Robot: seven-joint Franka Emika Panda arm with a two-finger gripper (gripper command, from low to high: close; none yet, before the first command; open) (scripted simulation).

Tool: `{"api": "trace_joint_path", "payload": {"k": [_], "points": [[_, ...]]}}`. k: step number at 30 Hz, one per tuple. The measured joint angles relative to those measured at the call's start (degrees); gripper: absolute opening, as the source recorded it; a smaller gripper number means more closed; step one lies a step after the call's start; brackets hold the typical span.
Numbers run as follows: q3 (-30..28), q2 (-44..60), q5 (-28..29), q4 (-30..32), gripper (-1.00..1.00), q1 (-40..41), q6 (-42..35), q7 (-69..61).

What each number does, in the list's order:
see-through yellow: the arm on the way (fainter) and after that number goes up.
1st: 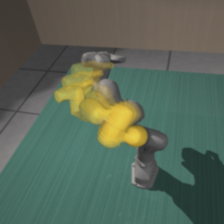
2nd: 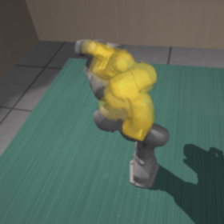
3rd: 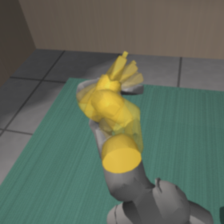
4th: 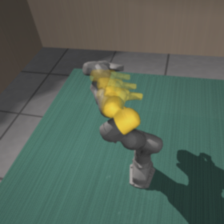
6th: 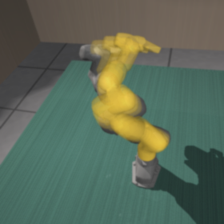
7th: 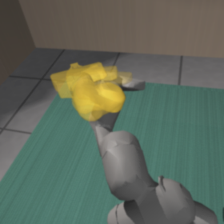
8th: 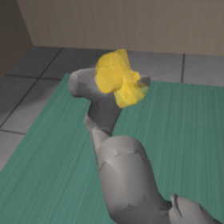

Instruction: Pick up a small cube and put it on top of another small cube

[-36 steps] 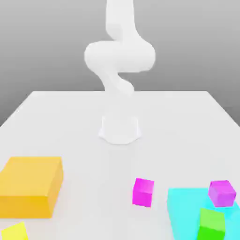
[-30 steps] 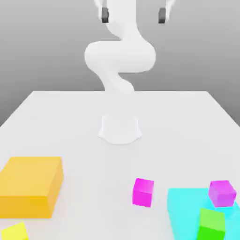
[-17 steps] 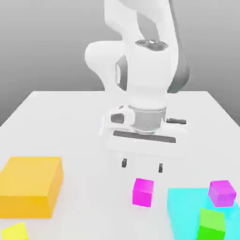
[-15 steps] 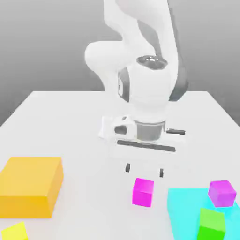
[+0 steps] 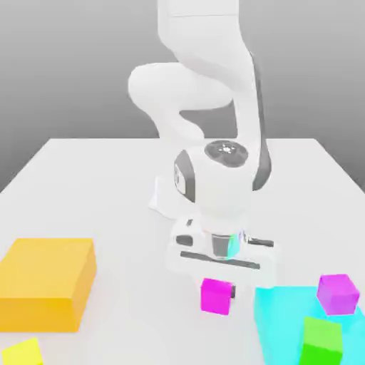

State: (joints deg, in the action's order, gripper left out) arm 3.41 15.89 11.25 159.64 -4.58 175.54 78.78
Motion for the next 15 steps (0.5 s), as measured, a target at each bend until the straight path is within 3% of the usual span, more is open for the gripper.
{"api": "trace_joint_path", "payload": {"k": [11,15], "points": [[6.66,-14.33,-10.38,2.47,-1.0,3.87,-11.76,-7.53],[9.5,-15.1,-10.89,-4.0,-1.0,0.88,-19.1,-1.22]]}}
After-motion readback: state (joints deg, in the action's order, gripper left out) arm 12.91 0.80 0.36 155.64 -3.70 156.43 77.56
